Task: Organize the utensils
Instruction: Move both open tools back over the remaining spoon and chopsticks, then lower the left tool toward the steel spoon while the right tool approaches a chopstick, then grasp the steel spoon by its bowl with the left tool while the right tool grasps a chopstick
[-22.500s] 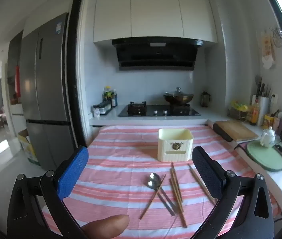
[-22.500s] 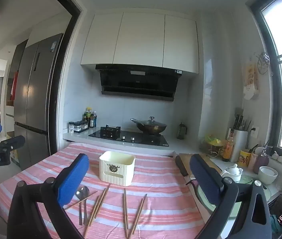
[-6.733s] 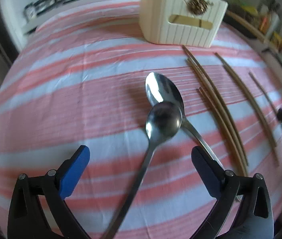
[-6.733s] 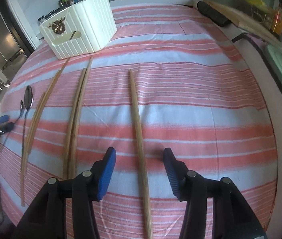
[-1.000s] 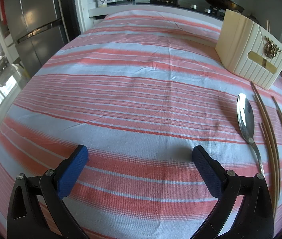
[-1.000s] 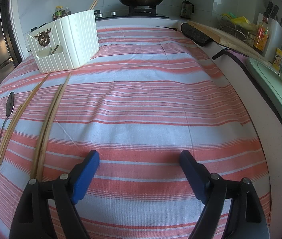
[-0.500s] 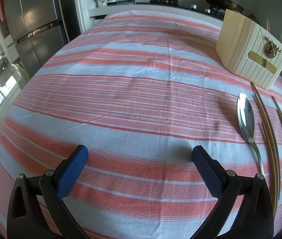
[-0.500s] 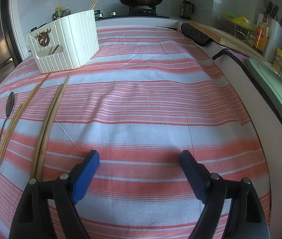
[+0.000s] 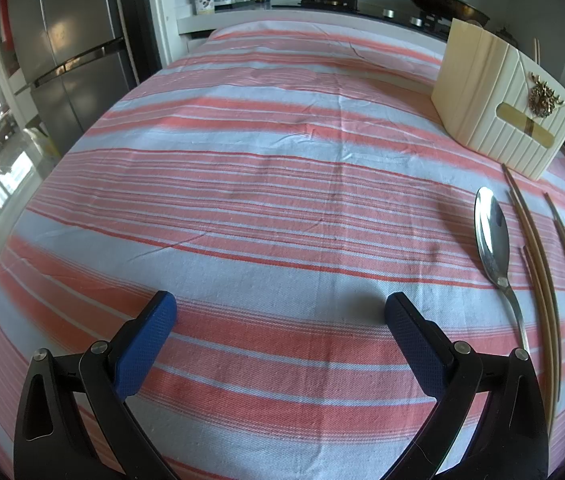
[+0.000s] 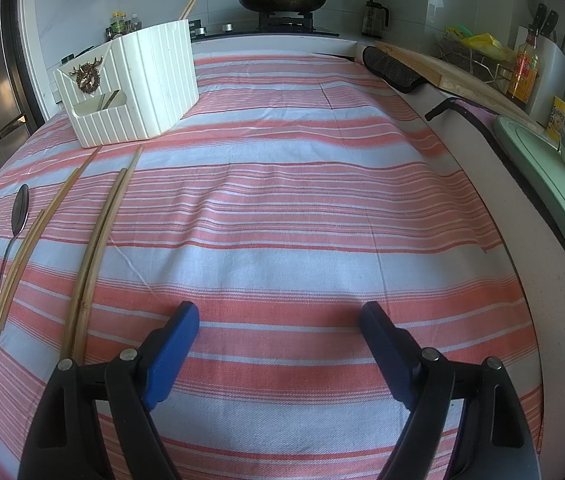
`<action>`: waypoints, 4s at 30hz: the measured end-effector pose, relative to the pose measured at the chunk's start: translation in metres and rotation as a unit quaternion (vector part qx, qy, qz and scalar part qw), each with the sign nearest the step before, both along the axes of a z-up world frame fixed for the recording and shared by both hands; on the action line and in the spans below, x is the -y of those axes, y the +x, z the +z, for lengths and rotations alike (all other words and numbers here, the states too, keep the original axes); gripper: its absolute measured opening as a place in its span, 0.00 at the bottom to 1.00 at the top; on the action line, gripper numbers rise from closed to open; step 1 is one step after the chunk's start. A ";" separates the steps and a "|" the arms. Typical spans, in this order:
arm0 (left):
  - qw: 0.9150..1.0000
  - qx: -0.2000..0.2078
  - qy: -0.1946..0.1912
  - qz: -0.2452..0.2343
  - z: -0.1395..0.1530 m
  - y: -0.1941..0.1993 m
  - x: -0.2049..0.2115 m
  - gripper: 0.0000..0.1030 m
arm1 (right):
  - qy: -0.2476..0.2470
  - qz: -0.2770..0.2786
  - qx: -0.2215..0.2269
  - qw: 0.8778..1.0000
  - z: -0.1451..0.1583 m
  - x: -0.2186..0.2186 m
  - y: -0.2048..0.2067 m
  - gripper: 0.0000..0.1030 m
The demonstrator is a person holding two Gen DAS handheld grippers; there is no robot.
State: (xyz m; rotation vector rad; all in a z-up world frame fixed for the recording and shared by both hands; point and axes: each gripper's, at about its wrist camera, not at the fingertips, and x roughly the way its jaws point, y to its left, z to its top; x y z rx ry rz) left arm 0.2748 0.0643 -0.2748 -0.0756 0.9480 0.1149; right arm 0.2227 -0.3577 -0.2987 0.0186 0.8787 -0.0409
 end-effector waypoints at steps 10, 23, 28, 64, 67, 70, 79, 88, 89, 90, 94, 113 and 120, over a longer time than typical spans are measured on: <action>1.000 0.000 0.000 0.000 0.000 0.000 0.000 1.00 | 0.000 0.000 0.000 1.000 0.000 0.000 0.000 0.82; 1.000 0.001 -0.002 -0.005 0.000 -0.001 0.001 1.00 | 0.000 0.000 0.000 1.000 0.000 0.000 0.000 0.82; 0.999 0.000 0.005 -0.039 0.008 -0.010 0.015 1.00 | 0.000 0.000 0.000 1.000 0.000 0.000 0.000 0.82; 0.994 -0.011 -0.104 -0.023 0.026 -0.001 0.057 1.00 | 0.000 0.000 0.000 1.000 0.000 0.000 0.000 0.83; 0.996 -0.006 -0.079 -0.040 0.023 0.002 0.084 1.00 | 0.000 0.000 0.000 1.000 0.000 0.000 0.000 0.83; 0.999 -0.004 -0.023 -0.043 0.016 0.008 0.106 1.00 | 0.000 0.000 0.000 1.000 0.000 0.000 0.000 0.83; 0.998 -0.011 0.009 -0.066 0.007 0.003 0.106 1.00 | -0.007 -0.006 -0.014 1.000 0.003 -0.002 0.001 0.83; 0.995 -0.017 0.004 -0.093 0.004 0.005 0.097 1.00 | 0.034 0.057 -0.045 0.997 0.028 -0.041 0.002 0.82; 0.995 -0.019 0.004 -0.096 0.004 0.004 0.098 1.00 | 0.031 0.066 -0.046 0.996 0.030 -0.048 0.003 0.82; 0.995 -0.021 0.004 -0.100 0.004 0.004 0.097 1.00 | 0.027 0.071 -0.045 0.996 0.031 -0.053 0.003 0.82; 0.993 -0.026 0.005 -0.114 0.004 0.002 0.093 1.00 | 0.013 0.101 -0.036 0.994 0.038 -0.070 0.008 0.82; 0.992 -0.023 0.011 -0.123 0.002 -0.002 0.079 1.00 | 0.054 0.163 -0.116 0.978 0.019 -0.092 0.052 0.16; 0.991 -0.028 0.013 -0.130 0.003 -0.005 0.070 1.00 | 0.022 0.145 -0.127 0.981 0.016 -0.087 0.052 0.06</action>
